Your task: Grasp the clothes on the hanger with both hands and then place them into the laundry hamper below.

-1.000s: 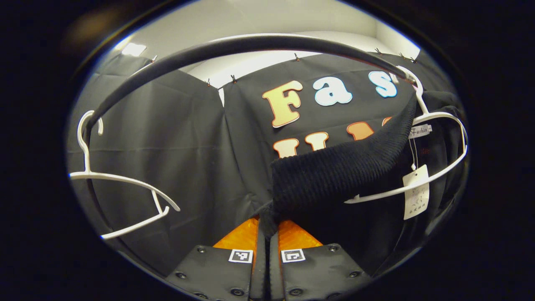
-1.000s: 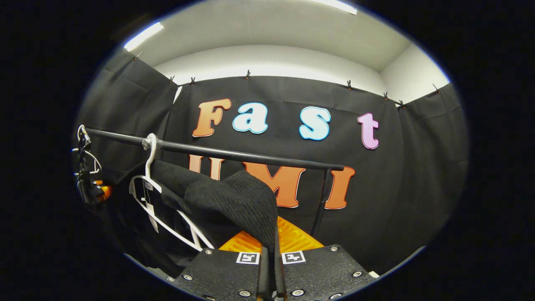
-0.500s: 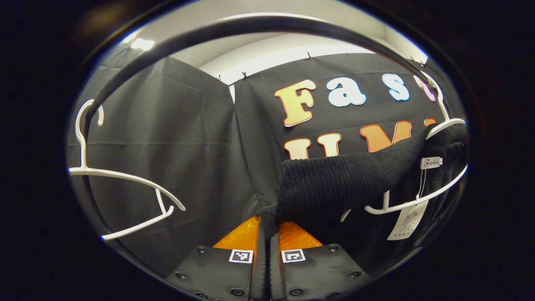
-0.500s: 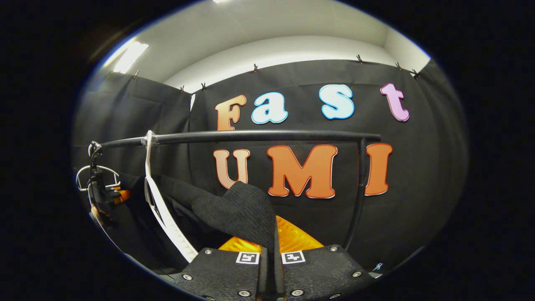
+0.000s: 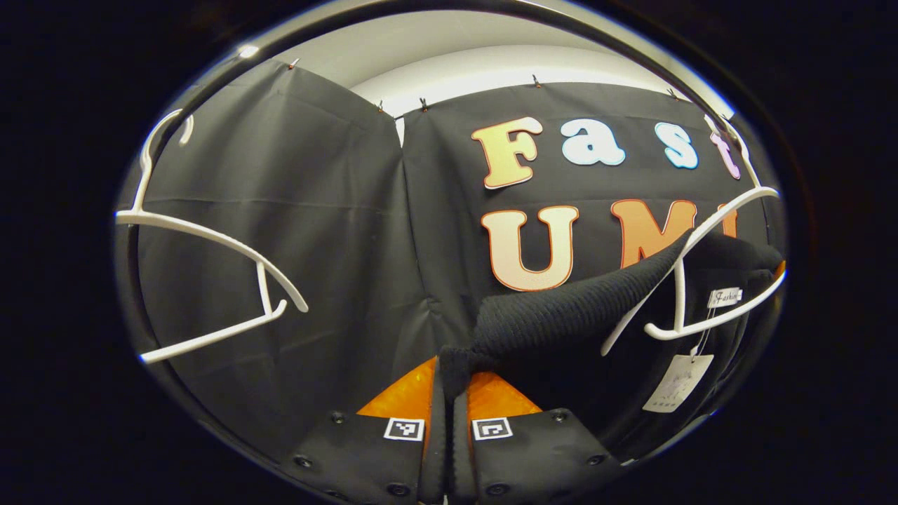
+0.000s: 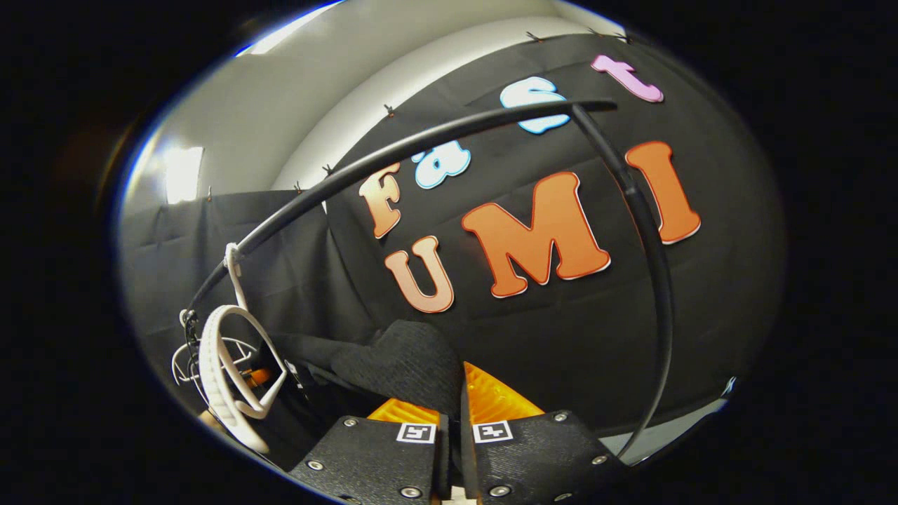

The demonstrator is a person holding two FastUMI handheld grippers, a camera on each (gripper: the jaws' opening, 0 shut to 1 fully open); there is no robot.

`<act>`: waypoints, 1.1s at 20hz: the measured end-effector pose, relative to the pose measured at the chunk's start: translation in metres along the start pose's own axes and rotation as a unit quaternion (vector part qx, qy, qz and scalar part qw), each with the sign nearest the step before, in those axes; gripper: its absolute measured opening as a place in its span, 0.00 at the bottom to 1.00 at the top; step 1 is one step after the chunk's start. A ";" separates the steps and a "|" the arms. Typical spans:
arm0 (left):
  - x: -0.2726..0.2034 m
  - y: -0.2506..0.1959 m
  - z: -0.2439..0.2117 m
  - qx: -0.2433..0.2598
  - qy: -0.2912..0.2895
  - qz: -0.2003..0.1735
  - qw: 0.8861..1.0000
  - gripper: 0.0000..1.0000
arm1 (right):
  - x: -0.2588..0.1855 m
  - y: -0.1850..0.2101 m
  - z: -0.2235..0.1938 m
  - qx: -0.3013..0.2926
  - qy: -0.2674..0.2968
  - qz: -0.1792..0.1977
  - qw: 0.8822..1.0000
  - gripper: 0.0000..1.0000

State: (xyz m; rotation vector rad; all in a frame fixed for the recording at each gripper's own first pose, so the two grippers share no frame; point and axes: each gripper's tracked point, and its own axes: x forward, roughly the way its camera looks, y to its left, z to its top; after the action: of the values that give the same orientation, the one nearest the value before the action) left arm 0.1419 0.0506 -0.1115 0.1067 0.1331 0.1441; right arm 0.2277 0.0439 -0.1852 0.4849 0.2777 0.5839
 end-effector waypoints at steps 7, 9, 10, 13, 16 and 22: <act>-0.018 -0.006 -0.049 -0.009 0.041 -0.008 0.999 0.11 | 0.005 -0.033 -0.072 0.077 0.033 -0.001 0.996 0.05; -0.028 -0.007 -0.059 0.000 0.047 -0.007 0.999 0.11 | 0.000 -0.039 -0.098 0.079 0.050 -0.011 0.996 0.05; -0.033 -0.008 -0.069 0.007 0.056 -0.004 0.998 0.11 | -0.003 -0.039 -0.112 0.080 0.061 -0.015 0.995 0.05; -0.047 -0.022 -0.105 -0.008 0.101 -0.020 0.995 0.11 | -0.009 -0.039 -0.155 0.087 0.093 -0.026 0.992 0.05; -0.057 -0.044 -0.136 0.015 0.129 -0.035 0.991 0.11 | -0.015 -0.030 -0.198 0.080 0.129 -0.031 0.988 0.05; -0.070 -0.116 -0.179 0.037 0.170 -0.105 0.979 0.12 | -0.012 0.002 -0.269 0.091 0.180 -0.027 0.979 0.06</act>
State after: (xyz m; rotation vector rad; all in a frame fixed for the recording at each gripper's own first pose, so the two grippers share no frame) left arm 0.0640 -0.0571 -0.2922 0.1410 0.4903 -0.0560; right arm 0.1140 0.1340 -0.4123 0.5446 0.6921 0.5936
